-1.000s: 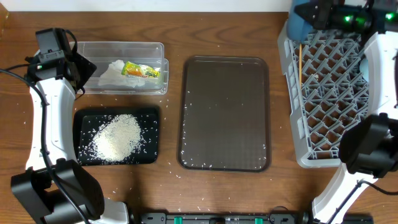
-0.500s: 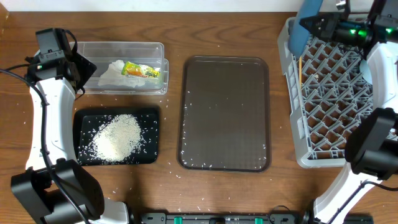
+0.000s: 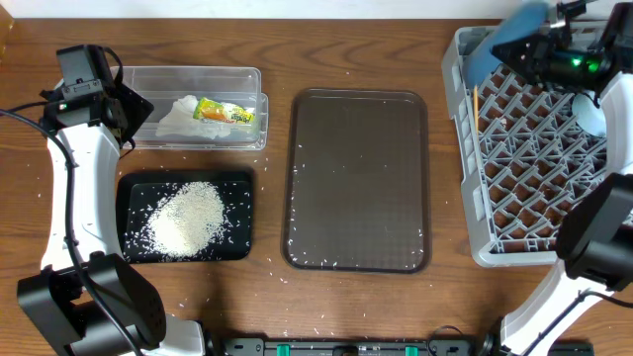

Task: Sort waste into correct bins and load items into the dishwasher rack
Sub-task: 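Lift the blue plate and carry it right into the dish rack, then lower the plate upright into the rack slots and release it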

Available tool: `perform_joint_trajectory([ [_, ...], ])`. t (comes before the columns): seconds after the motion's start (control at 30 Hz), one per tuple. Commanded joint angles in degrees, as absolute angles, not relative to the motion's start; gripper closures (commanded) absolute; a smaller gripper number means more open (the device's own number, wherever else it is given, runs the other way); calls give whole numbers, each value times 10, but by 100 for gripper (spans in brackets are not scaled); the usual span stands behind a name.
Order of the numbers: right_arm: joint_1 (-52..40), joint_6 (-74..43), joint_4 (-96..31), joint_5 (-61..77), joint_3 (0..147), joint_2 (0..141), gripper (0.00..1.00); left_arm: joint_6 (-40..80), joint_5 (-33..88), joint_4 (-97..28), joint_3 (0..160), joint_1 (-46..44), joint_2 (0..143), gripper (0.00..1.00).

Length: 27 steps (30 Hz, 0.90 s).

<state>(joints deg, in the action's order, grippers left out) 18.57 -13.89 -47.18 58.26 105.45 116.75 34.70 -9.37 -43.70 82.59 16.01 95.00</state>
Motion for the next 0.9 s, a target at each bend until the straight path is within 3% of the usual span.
perform_joint_trajectory([
  [0.0, 193, -130, -495, 434, 1050, 1119, 76, 346, -95, -441, 829, 161, 941, 8],
  [0.07, 193, -130, -514, 386, 1050, 1101, 69, 346, -95, -441, 829, 161, 941, 8],
  [0.17, 192, -131, -549, 301, 1050, 1076, 43, 346, -95, -441, 829, 161, 941, 9],
  [0.23, 192, -133, -573, 255, 1050, 1061, 33, 346, -95, -441, 829, 161, 941, 8],
  [0.77, 151, -132, -625, 226, 1050, 991, 34, 346, -95, -441, 829, 161, 941, 8],
  [0.87, 130, -133, -596, 170, 1049, 996, 41, 346, -95, -441, 829, 161, 941, 8],
])
